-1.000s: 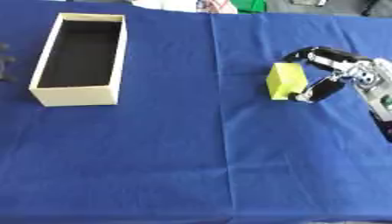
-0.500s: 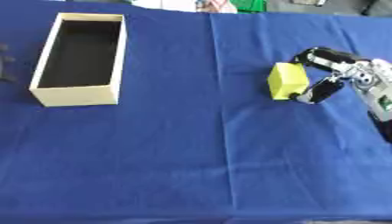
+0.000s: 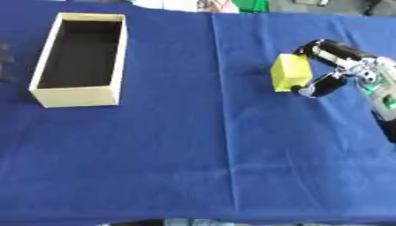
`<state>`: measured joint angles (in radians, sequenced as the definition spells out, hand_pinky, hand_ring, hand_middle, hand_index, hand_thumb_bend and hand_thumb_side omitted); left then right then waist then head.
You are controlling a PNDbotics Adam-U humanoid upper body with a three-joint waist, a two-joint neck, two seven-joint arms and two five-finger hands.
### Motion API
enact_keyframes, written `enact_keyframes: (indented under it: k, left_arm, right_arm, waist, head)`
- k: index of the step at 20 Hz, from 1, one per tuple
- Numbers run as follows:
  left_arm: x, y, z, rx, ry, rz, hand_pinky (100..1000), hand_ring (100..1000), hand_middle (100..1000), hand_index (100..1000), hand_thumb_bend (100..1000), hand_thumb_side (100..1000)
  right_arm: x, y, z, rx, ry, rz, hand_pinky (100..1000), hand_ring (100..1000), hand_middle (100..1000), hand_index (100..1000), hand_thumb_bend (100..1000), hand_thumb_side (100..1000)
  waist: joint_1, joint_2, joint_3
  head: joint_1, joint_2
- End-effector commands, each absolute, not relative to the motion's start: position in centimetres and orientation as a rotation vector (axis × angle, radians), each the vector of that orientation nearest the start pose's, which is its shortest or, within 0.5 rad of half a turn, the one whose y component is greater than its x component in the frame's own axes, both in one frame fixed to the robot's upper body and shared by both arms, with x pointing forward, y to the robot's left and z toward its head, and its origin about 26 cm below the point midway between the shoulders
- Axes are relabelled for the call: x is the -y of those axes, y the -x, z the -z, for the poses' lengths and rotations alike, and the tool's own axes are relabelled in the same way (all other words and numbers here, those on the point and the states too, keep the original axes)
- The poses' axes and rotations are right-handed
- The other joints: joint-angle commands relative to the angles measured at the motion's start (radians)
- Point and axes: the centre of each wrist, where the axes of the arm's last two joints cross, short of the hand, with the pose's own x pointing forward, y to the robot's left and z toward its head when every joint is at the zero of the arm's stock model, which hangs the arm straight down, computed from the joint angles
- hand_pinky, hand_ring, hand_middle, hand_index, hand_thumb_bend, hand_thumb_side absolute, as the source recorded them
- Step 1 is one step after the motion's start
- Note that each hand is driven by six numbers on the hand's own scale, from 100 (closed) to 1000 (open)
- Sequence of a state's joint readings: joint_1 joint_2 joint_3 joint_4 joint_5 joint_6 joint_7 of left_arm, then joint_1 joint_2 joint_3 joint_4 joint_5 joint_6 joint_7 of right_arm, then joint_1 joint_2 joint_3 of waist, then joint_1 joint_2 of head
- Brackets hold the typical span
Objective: Pick up objects on the table and place them in the box.
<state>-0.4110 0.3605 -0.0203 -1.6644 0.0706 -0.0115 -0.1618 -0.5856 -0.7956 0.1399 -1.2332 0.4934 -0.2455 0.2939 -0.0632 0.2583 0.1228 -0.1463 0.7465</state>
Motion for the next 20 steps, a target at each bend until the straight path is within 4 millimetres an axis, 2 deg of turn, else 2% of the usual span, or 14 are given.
enact_keyframes:
  k: [1,6,10,20]
  left_arm:
    - [-27.8,-35.7,-17.0,2.038,-0.053,0.524,630,797,783,880,156,379]
    - [-27.7,-35.7,-16.9,2.034,-0.047,0.532,630,795,780,881,150,380]
    - [-27.5,-35.7,-17.0,2.037,-0.037,0.547,631,794,779,880,145,379]
    - [-26.6,-35.8,-17.3,2.055,0.007,0.593,630,781,765,880,137,376]
  right_arm:
    - [40.0,-39.3,-22.9,1.601,0.896,-1.341,817,755,410,606,282,100]
    - [37.0,-39.9,-26.3,1.729,0.877,-1.376,819,756,414,611,271,100]
    - [34.4,-40.9,-28.3,1.801,0.861,-1.416,820,757,415,613,266,100]
    - [27.9,-44.5,-30.4,1.887,0.825,-1.511,825,764,426,625,254,100]
  waist:
    - [0.002,-0.020,-0.003]
    - [0.002,-0.023,-0.003]
    - [0.002,-0.025,0.004]
    - [-0.004,-0.027,0.050]
  head:
    - [0.001,0.008]
    - [-0.003,0.006]
    - [-0.006,0.006]
    - [-0.030,0.000]
